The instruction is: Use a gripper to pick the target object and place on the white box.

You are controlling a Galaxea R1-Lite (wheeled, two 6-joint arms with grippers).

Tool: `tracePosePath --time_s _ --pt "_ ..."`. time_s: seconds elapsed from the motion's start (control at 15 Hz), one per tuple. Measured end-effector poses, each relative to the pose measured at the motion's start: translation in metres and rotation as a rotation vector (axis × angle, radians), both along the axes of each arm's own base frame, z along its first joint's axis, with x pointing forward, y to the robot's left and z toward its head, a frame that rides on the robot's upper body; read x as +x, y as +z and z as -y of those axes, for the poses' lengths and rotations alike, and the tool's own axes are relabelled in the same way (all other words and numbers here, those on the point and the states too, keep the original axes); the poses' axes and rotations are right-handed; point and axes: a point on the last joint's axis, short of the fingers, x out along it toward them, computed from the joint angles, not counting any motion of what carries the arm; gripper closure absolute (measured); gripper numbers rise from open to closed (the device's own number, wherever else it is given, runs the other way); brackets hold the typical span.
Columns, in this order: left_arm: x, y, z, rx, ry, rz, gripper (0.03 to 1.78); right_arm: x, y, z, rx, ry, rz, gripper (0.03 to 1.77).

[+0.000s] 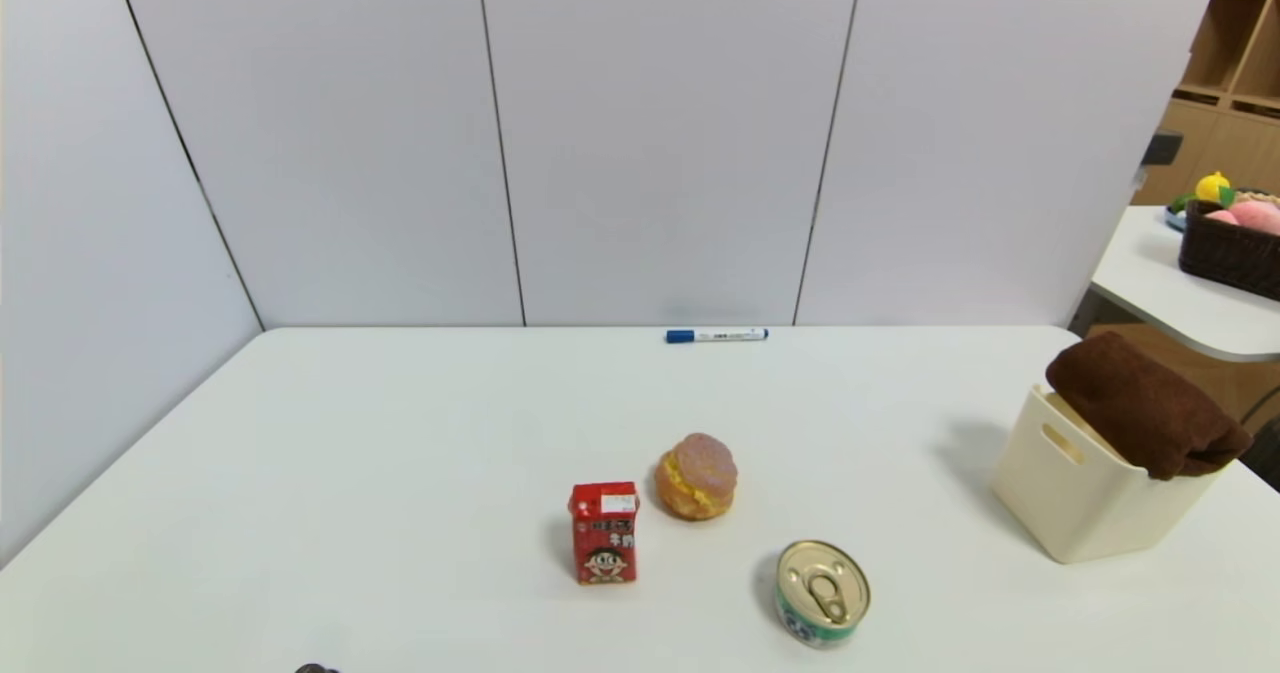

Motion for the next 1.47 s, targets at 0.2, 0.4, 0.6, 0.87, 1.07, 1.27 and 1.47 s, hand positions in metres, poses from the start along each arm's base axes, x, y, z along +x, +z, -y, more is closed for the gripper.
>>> tracePosePath --time_s 0.2,0.4,0.6,0.87,1.07,1.27,1.47 --pt "0.000 0.000 0.000 0.000 0.000 0.000 0.12 0.005 -0.014 -0.002 -0.002 0.061 0.071 0.10" --pt "0.000 0.000 0.000 0.000 0.000 0.000 0.12 0.011 -0.030 -0.005 -0.020 0.203 0.061 0.10" --pt "0.000 0.000 0.000 0.000 0.000 0.000 0.12 0.017 -0.046 -0.007 -0.040 0.261 0.027 0.10" --pt "0.000 0.000 0.000 0.000 0.000 0.000 0.12 0.024 -0.066 -0.007 -0.044 0.259 0.013 0.10" --pt "0.000 0.000 0.000 0.000 0.000 0.000 0.12 0.028 -0.083 -0.008 -0.044 0.258 0.000 0.10" --pt "0.000 0.000 0.000 0.000 0.000 0.000 0.12 0.030 -0.095 -0.008 -0.045 0.256 0.003 0.10" --pt "0.000 0.000 0.000 0.000 0.000 0.000 0.12 0.031 -0.101 -0.008 -0.044 0.258 -0.018 0.10"
